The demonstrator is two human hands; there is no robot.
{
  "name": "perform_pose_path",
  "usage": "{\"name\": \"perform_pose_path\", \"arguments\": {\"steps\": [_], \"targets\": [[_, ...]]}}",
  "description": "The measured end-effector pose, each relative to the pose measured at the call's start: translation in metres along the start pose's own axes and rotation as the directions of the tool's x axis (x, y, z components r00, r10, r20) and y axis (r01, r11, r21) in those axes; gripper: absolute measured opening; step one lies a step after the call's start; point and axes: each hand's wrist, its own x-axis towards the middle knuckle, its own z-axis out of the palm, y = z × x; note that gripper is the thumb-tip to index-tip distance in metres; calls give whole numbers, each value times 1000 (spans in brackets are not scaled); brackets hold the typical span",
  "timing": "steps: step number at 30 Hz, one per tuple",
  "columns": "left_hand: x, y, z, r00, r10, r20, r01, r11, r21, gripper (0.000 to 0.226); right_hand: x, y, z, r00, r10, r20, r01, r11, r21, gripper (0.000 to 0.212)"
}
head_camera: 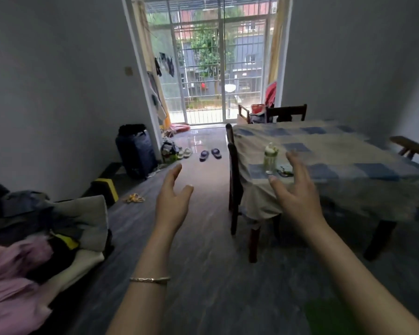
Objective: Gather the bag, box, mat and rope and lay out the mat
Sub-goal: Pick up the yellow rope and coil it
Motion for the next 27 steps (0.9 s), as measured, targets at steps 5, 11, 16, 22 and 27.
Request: {"name": "perform_pose_path", "arguments": {"steps": [5, 11, 16, 22, 27], "targets": [[73, -40, -59, 1000, -6, -25, 7, 1000, 23, 53, 38, -29, 101, 999, -12, 41, 9, 998, 61, 66], [161, -94, -102, 996, -35, -85, 33, 999, -21, 54, 90, -44, 217, 992, -51, 118, 42, 996, 79, 64], [240, -154, -111, 988, -86, -129, 84, 996, -22, 54, 154, -32, 320, 977, -78, 201, 51, 989, 135, 63], [345, -204, -120, 955, -196, -223, 187, 980, -63, 54, 254, -30, 433, 954, -107, 279, 48, 977, 209, 63], [438, -255, -136, 889, -312, -336, 268, 948, -171, 52, 335, -27, 533, 911, -164, 379, 69, 965, 252, 63]]}}
